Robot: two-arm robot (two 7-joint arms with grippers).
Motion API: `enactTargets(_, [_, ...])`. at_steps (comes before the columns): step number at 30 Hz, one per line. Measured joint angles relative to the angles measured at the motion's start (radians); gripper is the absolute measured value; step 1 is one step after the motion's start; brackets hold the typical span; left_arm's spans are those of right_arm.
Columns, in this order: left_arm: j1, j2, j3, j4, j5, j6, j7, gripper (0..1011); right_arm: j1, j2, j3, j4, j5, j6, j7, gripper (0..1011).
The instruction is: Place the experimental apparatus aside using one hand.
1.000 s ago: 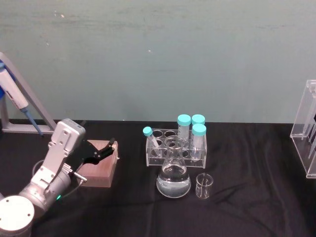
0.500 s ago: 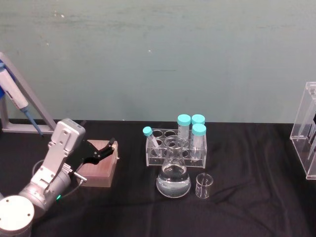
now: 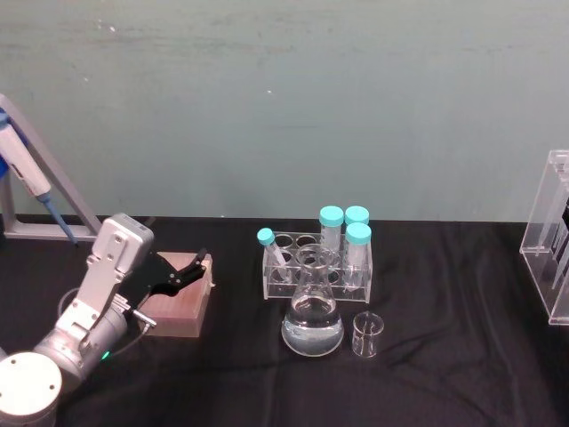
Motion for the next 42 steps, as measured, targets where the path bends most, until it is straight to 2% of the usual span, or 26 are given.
enactTargets(42, [0.0, 0.0, 0.0, 0.0, 0.0, 0.0, 0.0, 1000, 0.004, -0.001, 0.001, 0.015, 0.009, 0.005, 0.001, 599])
